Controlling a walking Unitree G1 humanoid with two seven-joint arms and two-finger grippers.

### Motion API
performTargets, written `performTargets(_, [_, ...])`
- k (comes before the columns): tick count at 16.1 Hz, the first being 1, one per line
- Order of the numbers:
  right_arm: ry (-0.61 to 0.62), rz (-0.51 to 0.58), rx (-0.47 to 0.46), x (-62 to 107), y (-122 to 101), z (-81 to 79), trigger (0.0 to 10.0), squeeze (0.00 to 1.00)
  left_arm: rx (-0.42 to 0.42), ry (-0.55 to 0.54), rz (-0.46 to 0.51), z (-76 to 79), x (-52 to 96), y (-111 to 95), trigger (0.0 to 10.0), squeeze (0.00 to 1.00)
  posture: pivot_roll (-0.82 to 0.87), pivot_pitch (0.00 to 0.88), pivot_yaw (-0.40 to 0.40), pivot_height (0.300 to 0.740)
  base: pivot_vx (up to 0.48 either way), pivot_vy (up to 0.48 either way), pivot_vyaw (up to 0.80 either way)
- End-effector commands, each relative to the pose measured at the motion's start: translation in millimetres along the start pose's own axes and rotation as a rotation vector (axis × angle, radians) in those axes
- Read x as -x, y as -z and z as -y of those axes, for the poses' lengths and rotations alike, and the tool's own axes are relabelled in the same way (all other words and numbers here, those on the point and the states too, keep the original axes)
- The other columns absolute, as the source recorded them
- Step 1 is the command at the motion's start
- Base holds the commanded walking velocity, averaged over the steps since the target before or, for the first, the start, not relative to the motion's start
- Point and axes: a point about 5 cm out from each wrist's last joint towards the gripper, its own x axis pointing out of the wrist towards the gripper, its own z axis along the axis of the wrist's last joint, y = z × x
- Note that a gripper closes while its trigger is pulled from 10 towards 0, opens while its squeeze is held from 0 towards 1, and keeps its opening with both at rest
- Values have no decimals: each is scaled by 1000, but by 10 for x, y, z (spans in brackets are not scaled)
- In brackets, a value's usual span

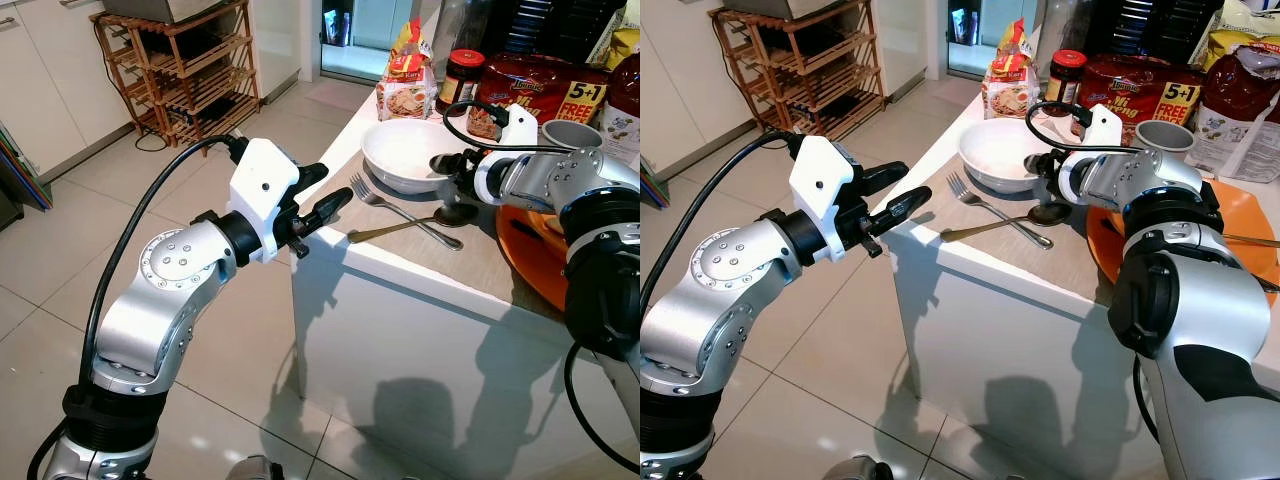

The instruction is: Setting the table

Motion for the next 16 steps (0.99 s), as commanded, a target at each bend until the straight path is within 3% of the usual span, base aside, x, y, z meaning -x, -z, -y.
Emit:
performTargets(1, [-13,29,-10,4,-24,-9,0,0,-4,29,-3,36,-11,-20,10000,0,10,25,10,740,0,0,0])
performTargets(11, [-28,36,-4,19,-55,-30,0,0,3,29,4,36,-41,-24,10000,0,3,11,10,740,0,0,0])
performTargets(16, [-120,88,-68,83,-185,-144,0,0,-3,-11,9,0,-5,-15,10000,0,13,0,16,740,0,0,0])
